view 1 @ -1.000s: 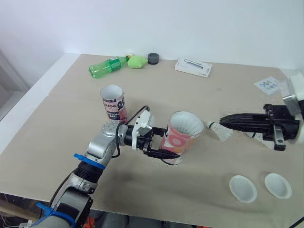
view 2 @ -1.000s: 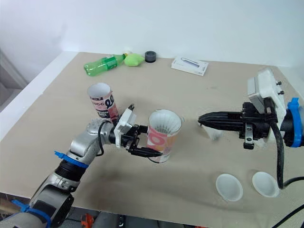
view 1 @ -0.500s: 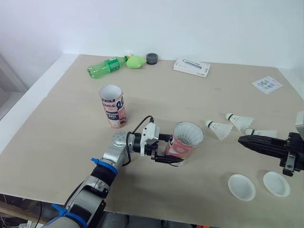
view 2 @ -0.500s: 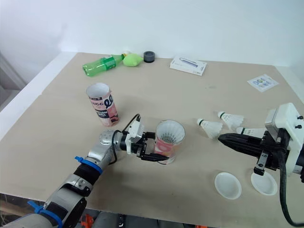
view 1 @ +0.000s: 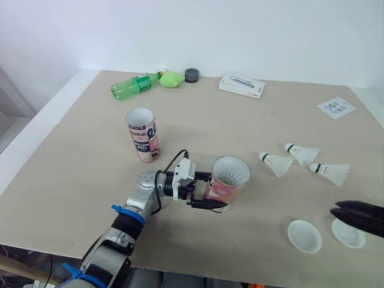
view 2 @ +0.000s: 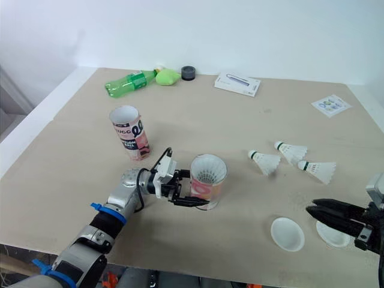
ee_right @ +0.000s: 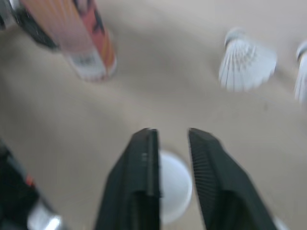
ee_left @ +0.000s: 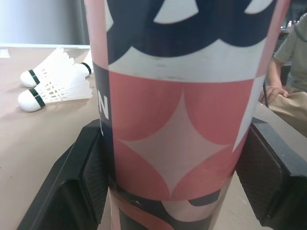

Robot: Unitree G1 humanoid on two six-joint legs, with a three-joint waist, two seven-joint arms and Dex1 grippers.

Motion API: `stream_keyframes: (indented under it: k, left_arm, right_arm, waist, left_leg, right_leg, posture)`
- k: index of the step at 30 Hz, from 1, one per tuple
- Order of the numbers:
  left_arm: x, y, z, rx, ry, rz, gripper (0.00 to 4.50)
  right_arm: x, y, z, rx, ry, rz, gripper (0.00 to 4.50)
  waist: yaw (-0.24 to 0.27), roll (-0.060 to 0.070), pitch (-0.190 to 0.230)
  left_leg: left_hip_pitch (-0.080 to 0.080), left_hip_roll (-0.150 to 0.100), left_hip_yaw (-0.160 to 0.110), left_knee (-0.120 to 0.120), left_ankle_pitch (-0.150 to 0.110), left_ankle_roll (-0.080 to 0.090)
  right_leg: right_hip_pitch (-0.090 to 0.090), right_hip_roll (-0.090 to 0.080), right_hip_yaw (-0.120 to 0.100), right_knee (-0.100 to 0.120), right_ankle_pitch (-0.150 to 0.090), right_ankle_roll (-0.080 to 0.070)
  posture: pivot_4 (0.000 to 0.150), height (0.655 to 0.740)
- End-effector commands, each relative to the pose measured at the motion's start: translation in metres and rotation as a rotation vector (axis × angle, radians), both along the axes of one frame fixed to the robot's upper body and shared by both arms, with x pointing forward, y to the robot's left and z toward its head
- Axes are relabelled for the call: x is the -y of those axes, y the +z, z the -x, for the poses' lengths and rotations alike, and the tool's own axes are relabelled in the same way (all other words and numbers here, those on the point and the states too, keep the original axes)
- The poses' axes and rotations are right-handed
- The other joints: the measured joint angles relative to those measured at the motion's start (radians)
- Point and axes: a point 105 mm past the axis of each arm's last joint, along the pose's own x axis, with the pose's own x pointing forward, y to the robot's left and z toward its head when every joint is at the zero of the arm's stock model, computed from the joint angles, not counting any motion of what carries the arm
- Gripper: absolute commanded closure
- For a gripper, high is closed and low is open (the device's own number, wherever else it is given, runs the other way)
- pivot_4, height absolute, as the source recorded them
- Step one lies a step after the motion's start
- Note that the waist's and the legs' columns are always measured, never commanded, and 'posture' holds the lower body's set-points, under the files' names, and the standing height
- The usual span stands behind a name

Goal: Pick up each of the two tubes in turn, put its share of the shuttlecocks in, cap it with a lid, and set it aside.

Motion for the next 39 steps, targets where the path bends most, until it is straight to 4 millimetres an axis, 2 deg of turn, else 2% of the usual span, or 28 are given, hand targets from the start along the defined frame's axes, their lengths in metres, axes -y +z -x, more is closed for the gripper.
stream_keyframes:
  k: [1,2,5,11,17,25,33,36,39]
  left_arm:
    - [-0.005,-0.023,0.012,-0.044,-0.018,-0.064,1.24]
    - [-0.006,-0.025,0.014,-0.042,-0.018,-0.065,1.24]
    - [-0.006,-0.026,0.02,-0.036,-0.019,-0.064,1.24]
    - [-0.007,-0.027,0.028,-0.031,-0.014,-0.063,1.24]
    - [-0.01,-0.026,0.029,-0.003,-0.008,-0.074,1.24]
    - [-0.011,-0.026,0.024,0.035,-0.003,-0.086,1.24]
    - [-0.008,-0.022,0.021,0.038,-0.018,-0.091,1.24]
    - [-0.008,-0.022,0.02,0.04,-0.019,-0.091,1.24]
    - [-0.008,-0.021,0.02,0.042,-0.02,-0.091,1.24]
  right_arm:
    - [0.015,-0.005,-0.004,-0.044,0.018,0.152,1.84]
    - [0.016,-0.009,-0.005,-0.074,0.052,0.184,1.59]
    - [0.018,-0.019,-0.012,-0.116,0.12,0.262,1.59]
    - [0.01,-0.039,-0.038,-0.154,0.254,0.352,1.59]
    - [0.004,-0.052,-0.055,-0.171,0.296,0.355,1.59]
    - [-0.008,-0.063,-0.06,-0.191,0.349,0.315,1.59]
    - [-0.003,-0.075,-0.059,-0.218,0.361,0.375,1.59]
    - [-0.001,-0.079,-0.06,-0.222,0.367,0.4,2.36]
    - [-0.001,-0.081,-0.059,-0.235,0.381,0.395,3.77]
  waist:
    - [-0.001,0.0,0.0]
    - [-0.003,-0.001,-0.001]
    - [-0.002,-0.002,-0.003]
    - [-0.008,0.0,-0.004]
    - [-0.007,0.001,-0.005]
    - [-0.008,0.002,-0.005]
    - [-0.008,0.003,-0.006]
    - [-0.008,0.003,-0.006]
    - [-0.008,0.003,-0.006]
  left_leg:
    - [0.0,0.0,0.0,0.0,0.0,0.0]
    - [0.0,0.0,0.001,0.0,0.0,0.0]
    - [0.003,0.0,0.001,-0.002,0.0,0.0]
    - [0.004,0.001,0.001,-0.004,0.0,0.0]
    - [0.004,0.0,0.001,-0.009,0.0,0.0]
    - [0.004,0.0,0.001,-0.009,0.0,-0.001]
    - [0.004,0.0,0.0,-0.007,0.0,-0.001]
    - [0.004,0.0,0.0,-0.007,0.0,-0.001]
    - [0.004,0.0,0.001,-0.007,0.0,-0.001]
  right_leg:
    - [0.0,0.0,0.0,0.0,0.0,0.0]
    - [0.0,0.0,0.0,0.0,0.0,0.0]
    - [0.002,0.0,0.0,-0.002,0.0,0.0]
    - [0.002,0.0,0.001,-0.002,-0.001,-0.001]
    - [0.002,0.0,0.0,-0.005,0.0,-0.004]
    - [0.002,-0.001,0.0,-0.006,0.0,-0.004]
    - [0.003,0.0,0.0,-0.005,0.0,-0.001]
    - [0.003,0.0,0.0,-0.005,0.001,-0.001]
    - [0.004,0.0,0.0,-0.005,0.001,-0.001]
  posture:
    - [0.15,0.7294]
    - [0.15,0.7294]
    - [0.15,0.7294]
    - [0.15,0.7294]
    - [0.15,0.7294]
    - [0.15,0.7294]
    - [0.15,0.7294]
    - [0.15,0.7294]
    - [0.15,0.7294]
